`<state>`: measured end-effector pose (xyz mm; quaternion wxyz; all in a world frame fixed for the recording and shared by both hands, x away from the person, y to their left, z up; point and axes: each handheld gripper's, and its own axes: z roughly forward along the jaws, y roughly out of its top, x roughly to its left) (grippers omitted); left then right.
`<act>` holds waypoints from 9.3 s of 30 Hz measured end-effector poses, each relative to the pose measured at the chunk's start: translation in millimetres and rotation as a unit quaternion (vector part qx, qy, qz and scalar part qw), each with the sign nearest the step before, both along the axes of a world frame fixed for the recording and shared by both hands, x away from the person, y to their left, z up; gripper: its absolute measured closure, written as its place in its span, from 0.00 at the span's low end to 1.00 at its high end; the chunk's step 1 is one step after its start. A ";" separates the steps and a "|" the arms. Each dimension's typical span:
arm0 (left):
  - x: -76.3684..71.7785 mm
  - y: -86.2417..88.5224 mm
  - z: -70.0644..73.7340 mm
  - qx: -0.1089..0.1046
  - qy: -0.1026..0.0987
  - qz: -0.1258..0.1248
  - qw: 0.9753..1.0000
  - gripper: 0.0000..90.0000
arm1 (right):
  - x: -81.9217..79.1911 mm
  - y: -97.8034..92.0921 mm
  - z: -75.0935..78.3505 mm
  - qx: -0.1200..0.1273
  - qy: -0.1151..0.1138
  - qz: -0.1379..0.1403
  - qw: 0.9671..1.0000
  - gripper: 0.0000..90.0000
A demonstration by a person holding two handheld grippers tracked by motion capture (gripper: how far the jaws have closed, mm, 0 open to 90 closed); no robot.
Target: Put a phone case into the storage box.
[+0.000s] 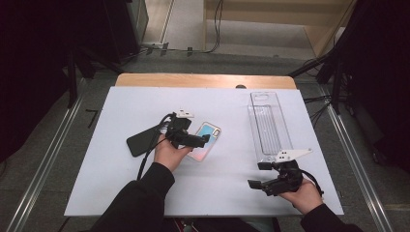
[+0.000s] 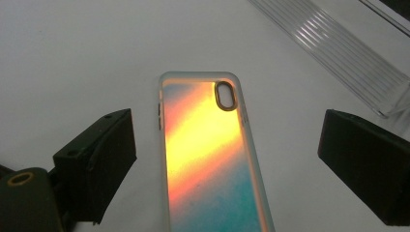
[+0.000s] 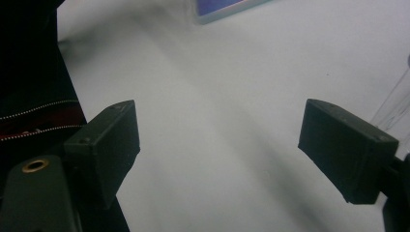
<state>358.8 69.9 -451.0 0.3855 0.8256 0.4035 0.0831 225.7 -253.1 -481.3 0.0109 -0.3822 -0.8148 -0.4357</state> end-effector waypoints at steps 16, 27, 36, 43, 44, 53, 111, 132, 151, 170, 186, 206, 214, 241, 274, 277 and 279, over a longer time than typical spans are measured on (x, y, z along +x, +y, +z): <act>-0.1 -11.9 -6.8 0.005 -0.020 -0.004 1.000 0.00 | 0.1 0.1 0.0 0.001 0.000 0.000 1.000 0.14; -1.6 -16.2 -14.4 0.017 -0.025 0.012 0.999 0.00 | 0.6 -1.0 0.1 0.000 0.002 -0.004 1.000 0.14; -3.9 -14.4 -30.8 0.024 -0.018 0.024 0.999 0.01 | 0.0 -1.6 0.9 0.000 0.001 -0.007 1.000 0.14; -5.1 -16.9 -42.4 0.034 -0.013 0.021 0.999 0.01 | 0.3 -1.3 0.5 0.000 0.002 -0.006 1.000 0.14; -4.9 -16.9 -44.1 0.036 -0.010 0.021 0.999 0.01 | 0.3 -1.3 0.5 -0.001 0.003 -0.006 1.000 0.14; -6.2 -21.1 -57.9 0.059 -0.011 0.030 0.998 0.01 | 0.5 -1.1 0.2 -0.002 0.003 -0.005 1.000 0.14; -22.6 -24.4 -31.2 0.029 -0.058 0.026 0.998 0.19 | -1.2 5.4 4.0 -0.001 -0.014 0.003 1.000 0.14; -45.8 -3.7 -5.5 -0.037 -0.066 0.046 0.996 0.19 | 2.2 22.9 28.9 0.051 0.011 -0.050 0.997 0.14; -76.1 -1.6 -18.5 -0.060 -0.134 0.081 0.986 0.19 | 23.5 45.1 48.5 0.074 0.023 -0.091 0.993 0.14; -99.7 -9.5 -33.5 -0.069 -0.180 0.106 0.976 0.19 | 53.9 67.1 51.5 0.099 0.041 -0.105 0.989 0.15; -107.6 -12.1 -35.3 -0.101 -0.187 0.104 0.972 0.19 | 79.5 84.4 44.3 0.096 0.048 -0.119 0.987 0.15; -115.0 -14.4 -28.6 -0.115 -0.184 0.109 0.970 0.19 | 97.4 95.8 38.8 0.119 0.091 -0.126 0.981 0.58; -115.5 -15.1 -28.9 -0.117 -0.185 0.107 0.970 0.19 | 98.4 92.2 39.5 0.146 0.111 -0.133 0.974 0.80; -110.0 -10.4 -19.2 -0.122 -0.134 0.086 0.980 0.15 | 94.0 86.0 58.4 0.146 0.092 -0.125 0.977 0.87; -64.1 25.9 19.3 -0.086 0.035 -0.065 0.994 0.25 | 81.8 82.4 65.7 0.072 -0.004 -0.078 0.994 0.87; -60.9 31.3 22.4 -0.091 0.038 -0.079 0.992 0.25 | 81.8 81.1 65.0 0.069 -0.007 -0.067 0.995 0.86; -59.8 34.4 24.1 -0.098 0.040 -0.094 0.990 0.25 | 82.3 80.7 63.9 0.067 -0.003 -0.063 0.996 0.86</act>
